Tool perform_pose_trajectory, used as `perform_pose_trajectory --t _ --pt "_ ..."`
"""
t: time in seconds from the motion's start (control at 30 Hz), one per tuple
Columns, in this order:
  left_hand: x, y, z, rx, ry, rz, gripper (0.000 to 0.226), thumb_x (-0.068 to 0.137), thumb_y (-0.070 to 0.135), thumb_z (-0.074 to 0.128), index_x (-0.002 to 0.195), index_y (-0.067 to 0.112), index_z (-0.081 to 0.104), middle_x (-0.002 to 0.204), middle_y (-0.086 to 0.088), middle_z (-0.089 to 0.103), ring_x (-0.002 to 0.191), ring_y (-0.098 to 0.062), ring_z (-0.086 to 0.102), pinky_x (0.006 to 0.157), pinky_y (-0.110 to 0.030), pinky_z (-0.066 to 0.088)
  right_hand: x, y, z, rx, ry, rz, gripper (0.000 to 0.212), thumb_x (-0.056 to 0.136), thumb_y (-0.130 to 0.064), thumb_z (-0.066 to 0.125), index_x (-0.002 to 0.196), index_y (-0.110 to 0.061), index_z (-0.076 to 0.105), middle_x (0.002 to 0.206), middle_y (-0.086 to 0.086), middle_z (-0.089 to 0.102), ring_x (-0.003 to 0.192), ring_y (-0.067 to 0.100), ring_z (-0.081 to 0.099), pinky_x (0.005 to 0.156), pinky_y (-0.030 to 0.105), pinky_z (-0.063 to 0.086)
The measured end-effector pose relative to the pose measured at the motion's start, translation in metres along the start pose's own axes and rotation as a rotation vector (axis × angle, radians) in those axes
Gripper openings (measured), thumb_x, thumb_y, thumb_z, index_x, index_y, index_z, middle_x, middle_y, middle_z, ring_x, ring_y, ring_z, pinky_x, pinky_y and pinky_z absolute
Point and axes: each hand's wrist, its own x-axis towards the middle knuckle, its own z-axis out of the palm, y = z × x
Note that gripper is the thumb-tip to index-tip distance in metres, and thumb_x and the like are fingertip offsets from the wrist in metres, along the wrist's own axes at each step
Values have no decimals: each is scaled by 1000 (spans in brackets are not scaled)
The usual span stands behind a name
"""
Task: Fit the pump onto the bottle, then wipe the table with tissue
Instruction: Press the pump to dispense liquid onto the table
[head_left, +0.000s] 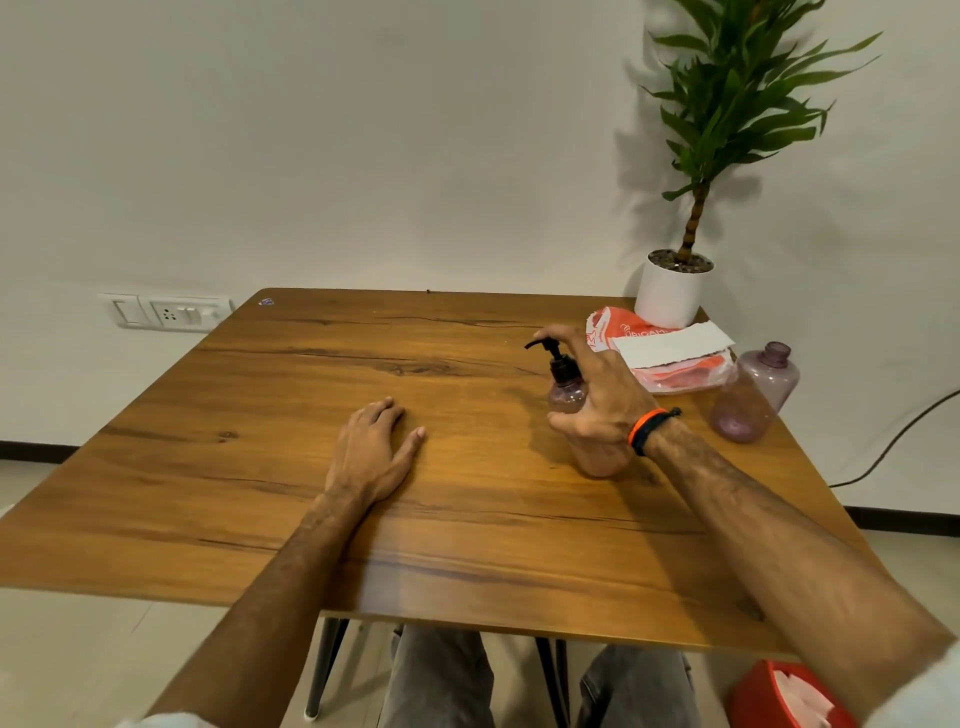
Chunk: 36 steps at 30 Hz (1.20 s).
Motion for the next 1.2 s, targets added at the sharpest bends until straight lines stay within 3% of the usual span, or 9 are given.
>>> perform_pose_trajectory --t 0.2,0.4,0.6,0.97,1.2 --pt "0 -2 2 -5 9 3 58 93 54 47 132 13 57 144 -9 50 134 -25 43 114 -39 32 3 -1 1 6 -4 13 78 60 -33 69 129 -36 34 76 -13 58 66 3 64 64 27 61" --pt "0 0 2 -7 15 -3 55 93 50 51 133 12 56 145 -9 49 135 -25 42 114 -38 32 -1 -1 -3 7 -48 -45 92 62 -25 74 140 -40 28 76 -1 61 66 12 64 65 27 60" --pt "-1 6 -1 -4 29 -11 53 93 46 53 132 10 57 146 -11 48 136 -27 41 115 -38 30 -8 -6 -6 51 -90 -124 89 62 -22 72 139 -37 30 75 -3 63 67 13 64 61 35 58" --pt "-1 5 -3 -7 8 -13 54 93 48 52 132 10 56 145 -11 49 135 -27 42 114 -39 32 -10 -8 -3 5 -117 -168 82 63 -28 73 133 -36 33 76 -3 59 65 18 62 55 37 55" --pt "-1 6 -4 -16 0 -19 54 93 48 52 131 10 57 144 -11 50 134 -27 43 114 -38 32 -10 -11 -2 -6 -131 -180 98 66 -28 73 146 -43 18 82 -5 61 70 12 64 60 32 58"
